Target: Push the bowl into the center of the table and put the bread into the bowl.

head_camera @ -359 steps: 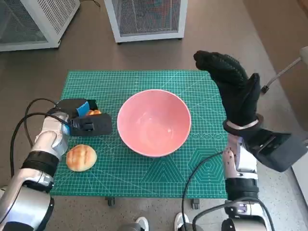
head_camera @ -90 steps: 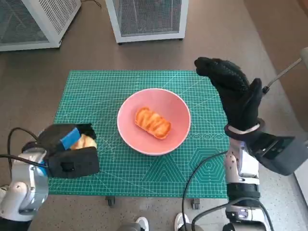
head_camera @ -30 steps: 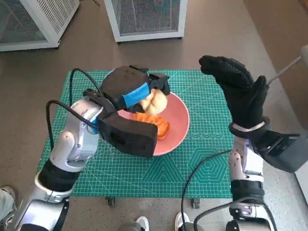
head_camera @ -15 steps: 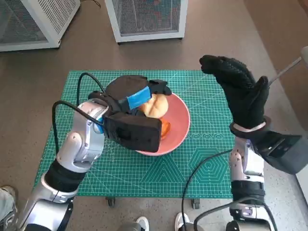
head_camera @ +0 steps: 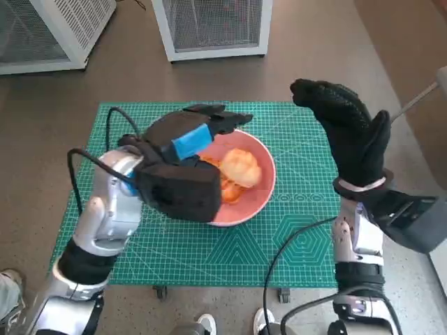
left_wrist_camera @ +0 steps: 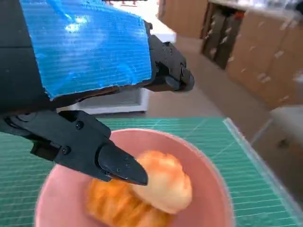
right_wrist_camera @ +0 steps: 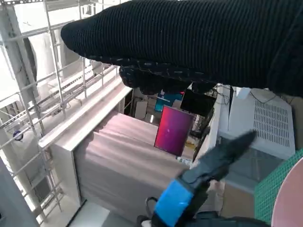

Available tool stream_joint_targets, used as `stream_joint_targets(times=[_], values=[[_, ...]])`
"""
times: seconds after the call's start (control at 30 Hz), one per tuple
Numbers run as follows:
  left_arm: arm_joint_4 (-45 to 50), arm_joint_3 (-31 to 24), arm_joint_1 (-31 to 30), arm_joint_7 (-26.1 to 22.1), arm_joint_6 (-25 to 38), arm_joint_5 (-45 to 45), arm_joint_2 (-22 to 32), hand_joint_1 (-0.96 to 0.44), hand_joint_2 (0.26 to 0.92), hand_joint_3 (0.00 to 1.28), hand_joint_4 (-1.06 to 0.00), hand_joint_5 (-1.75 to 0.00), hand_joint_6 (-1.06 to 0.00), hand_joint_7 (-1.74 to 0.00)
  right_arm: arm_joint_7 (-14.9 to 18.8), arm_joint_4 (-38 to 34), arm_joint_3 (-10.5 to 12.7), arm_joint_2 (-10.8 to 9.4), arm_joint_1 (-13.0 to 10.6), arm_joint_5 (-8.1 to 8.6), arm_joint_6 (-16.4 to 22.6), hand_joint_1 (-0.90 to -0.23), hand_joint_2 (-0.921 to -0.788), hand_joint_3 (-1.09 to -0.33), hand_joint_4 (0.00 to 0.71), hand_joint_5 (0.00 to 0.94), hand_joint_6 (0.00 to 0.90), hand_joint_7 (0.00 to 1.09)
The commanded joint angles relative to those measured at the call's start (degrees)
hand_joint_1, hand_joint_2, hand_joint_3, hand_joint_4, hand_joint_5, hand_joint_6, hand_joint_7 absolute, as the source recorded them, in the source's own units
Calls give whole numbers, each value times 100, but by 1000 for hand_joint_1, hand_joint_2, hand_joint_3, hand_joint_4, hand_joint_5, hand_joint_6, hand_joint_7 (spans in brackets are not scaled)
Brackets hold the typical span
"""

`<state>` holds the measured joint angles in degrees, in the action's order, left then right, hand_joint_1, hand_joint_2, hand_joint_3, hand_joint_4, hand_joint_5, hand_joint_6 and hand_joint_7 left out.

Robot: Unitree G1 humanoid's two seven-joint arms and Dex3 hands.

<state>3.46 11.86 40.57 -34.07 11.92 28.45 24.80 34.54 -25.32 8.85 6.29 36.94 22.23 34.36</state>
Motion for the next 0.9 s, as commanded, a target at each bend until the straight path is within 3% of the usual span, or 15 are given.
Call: stream_joint_targets(times=[0.03, 0.2, 0.47, 0.63, 0.9], values=[[-6, -532, -149, 126, -189, -737, -28, -477, 905, 3, -84, 0, -210, 0, -68, 25, 5, 4, -129, -31, -98, -686, -921, -758, 203, 0, 121, 365], [-129, -1170, -318, 328, -554, -1755, -241, -505, 915, 12, -75, 0, -189, -1, -116, 66, 12, 35, -84, -41, -146, -682, -921, -758, 205, 1, 120, 366], [-232, -1873, -698, 743, -1476, -3044, -693, -590, 921, 197, -114, -17, -197, -9, -198, 193, 0, 62, 14, -63, -246, -683, -921, -769, 208, 2, 120, 369], [-192, -2083, -932, 1076, -1856, -3434, -964, -659, 921, 324, -172, -38, -225, -25, -256, 278, -20, 66, 87, -89, -305, -680, -921, -784, 208, 2, 116, 373], [-149, -2217, -1203, 1532, -2369, -3838, -1395, -684, 921, 381, -241, -59, -255, -45, -350, 413, -35, 87, 235, -123, -427, -674, -921, -793, 212, 3, 110, 379]])
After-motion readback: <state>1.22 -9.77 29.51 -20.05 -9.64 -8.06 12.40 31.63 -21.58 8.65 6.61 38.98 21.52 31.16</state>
